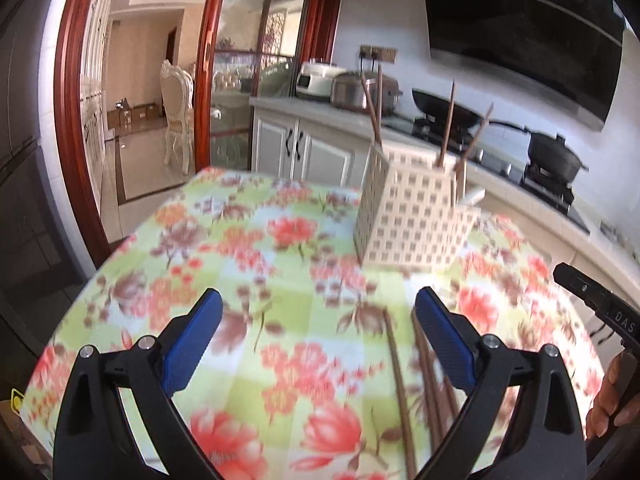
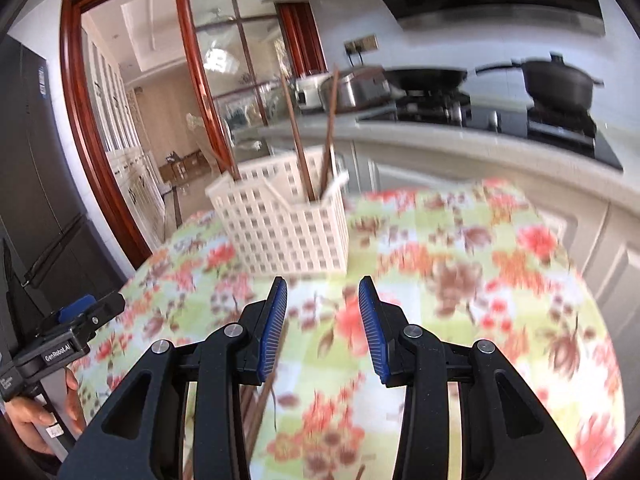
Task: Organize utensils
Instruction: 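Pull both open tools back from the basket toward the loose chopsticks, then lower the right tool onto a brown chopstick and close it, then lower the left tool onto another brown chopstick and close it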
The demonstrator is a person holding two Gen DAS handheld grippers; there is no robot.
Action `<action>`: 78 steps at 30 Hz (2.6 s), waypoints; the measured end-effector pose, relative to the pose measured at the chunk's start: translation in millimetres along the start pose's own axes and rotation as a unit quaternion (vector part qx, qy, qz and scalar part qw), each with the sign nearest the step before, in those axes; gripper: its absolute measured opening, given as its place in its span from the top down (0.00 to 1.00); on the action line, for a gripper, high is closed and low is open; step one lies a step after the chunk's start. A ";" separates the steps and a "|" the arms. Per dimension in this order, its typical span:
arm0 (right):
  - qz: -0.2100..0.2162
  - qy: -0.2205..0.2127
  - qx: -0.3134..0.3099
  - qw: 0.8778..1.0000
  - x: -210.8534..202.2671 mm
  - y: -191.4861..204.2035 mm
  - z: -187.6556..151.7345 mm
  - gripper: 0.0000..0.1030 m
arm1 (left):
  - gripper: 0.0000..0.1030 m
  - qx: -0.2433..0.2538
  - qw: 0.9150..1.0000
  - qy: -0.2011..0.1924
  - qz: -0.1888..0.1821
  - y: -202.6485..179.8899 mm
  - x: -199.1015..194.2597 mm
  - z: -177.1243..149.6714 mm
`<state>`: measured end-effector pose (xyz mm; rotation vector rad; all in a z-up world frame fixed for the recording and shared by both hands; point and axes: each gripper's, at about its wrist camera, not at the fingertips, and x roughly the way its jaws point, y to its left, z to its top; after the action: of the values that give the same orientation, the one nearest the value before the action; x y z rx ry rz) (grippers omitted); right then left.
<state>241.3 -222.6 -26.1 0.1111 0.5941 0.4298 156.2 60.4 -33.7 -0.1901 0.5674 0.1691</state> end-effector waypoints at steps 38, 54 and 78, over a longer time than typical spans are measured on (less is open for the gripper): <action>-0.061 0.180 -0.106 0.976 110.3 77.5 -58.7 0.87 | 0.10 0.025 0.998 0.059 -0.002 0.1 32.2 -52.0; -0.049 0.169 -0.072 0.982 88.2 40.8 -63.5 0.94 | 0.24 0.054 0.990 0.131 -0.004 -35.8 76.5 -44.1; -0.032 0.145 -0.012 0.989 64.8 -3.5 -65.2 0.94 | 0.92 0.147 0.977 0.152 -0.001 -93.6 100.9 -51.9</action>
<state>253.9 -199.7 -114.3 0.0055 0.8753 0.3932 233.0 -31.3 -119.5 0.0743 0.8885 0.0507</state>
